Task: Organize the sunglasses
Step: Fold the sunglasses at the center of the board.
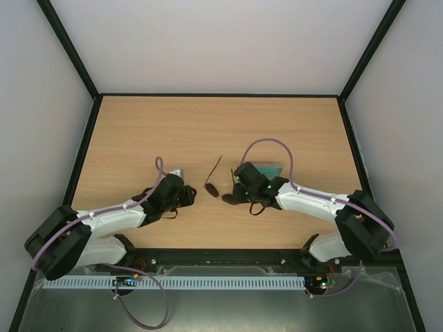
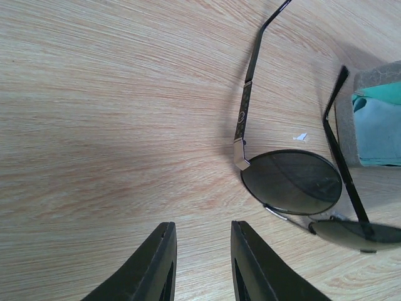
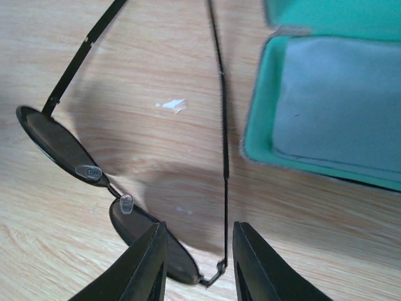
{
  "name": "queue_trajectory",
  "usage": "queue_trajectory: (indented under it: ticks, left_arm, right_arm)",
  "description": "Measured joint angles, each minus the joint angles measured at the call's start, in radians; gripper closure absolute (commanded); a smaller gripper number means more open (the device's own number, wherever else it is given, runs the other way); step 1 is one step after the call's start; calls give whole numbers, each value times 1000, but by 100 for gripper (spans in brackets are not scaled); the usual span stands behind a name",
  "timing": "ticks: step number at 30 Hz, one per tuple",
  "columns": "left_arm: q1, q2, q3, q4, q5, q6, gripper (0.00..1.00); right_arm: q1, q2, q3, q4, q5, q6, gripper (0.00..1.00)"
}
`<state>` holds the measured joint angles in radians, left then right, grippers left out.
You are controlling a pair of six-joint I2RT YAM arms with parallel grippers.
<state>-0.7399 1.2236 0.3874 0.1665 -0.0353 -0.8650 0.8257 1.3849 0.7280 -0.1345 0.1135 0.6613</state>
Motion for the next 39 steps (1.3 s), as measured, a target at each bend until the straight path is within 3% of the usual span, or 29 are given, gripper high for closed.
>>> queue_trajectory:
  ticks: [10,18,26,39]
  left_arm:
    - [-2,-16,-1,-2,-19,-3,73]
    - [-2,-34,-2,-23,-29,-3,74]
    - [-2,-31,-23,-12,-20,-2,85]
    - [-18,120,-48,109,9,-4,88]
  right_arm:
    - [126,156,98,11,7,28,69]
    - [148,112,118,-34,96,69,64]
    - [136,98,107,-81,172,105,84]
    - [110,277,127,-56,174,105,89]
